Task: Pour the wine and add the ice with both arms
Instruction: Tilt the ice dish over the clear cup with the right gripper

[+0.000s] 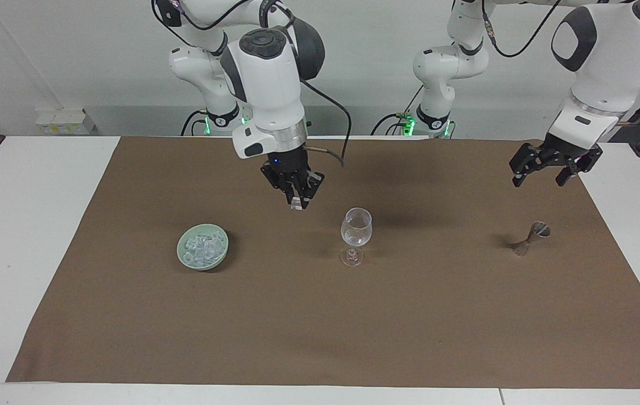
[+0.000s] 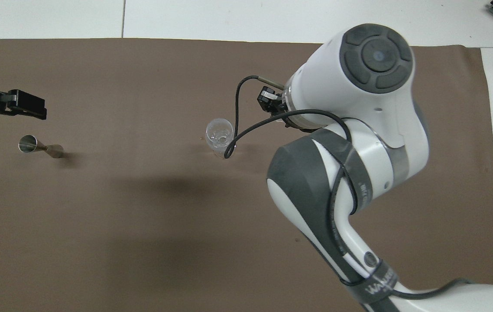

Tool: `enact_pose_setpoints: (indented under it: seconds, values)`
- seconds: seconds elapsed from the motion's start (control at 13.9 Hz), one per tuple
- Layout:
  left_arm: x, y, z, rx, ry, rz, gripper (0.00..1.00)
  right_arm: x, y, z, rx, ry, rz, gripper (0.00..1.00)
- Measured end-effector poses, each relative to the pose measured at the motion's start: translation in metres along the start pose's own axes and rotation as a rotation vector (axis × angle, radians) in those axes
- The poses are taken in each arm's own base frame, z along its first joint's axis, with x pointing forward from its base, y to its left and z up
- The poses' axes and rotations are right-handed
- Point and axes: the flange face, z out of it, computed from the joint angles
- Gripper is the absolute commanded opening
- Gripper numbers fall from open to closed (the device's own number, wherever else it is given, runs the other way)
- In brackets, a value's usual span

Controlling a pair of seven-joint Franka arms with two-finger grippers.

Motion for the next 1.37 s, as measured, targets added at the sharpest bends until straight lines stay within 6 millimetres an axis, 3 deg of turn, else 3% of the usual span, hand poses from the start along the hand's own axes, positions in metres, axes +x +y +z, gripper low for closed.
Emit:
enact_pose_setpoints:
  seconds: [0.22, 0.43, 0.86, 1.22, 1.37]
  values:
    - [-0.001, 0.008, 0.000, -0.003, -0.003, 0.012, 1.00, -0.036, -0.036, 0.018, 0.000, -0.022, -0.004, 0.00]
    - [-0.001, 0.004, 0.001, -0.002, -0.008, 0.005, 1.00, -0.060, -0.052, 0.035, -0.010, -0.051, -0.021, 0.00]
    - [0.000, 0.004, 0.002, -0.001, -0.009, 0.010, 1.00, -0.064, -0.065, 0.047, 0.022, -0.044, -0.033, 0.00]
    - [0.008, 0.002, 0.011, -0.001, 0.009, 0.008, 1.00, -0.066, -0.077, 0.072, 0.046, -0.040, -0.021, 0.00]
    - [0.008, 0.001, 0.011, 0.006, 0.011, 0.005, 1.00, -0.065, -0.077, 0.073, 0.046, -0.040, -0.021, 0.11]
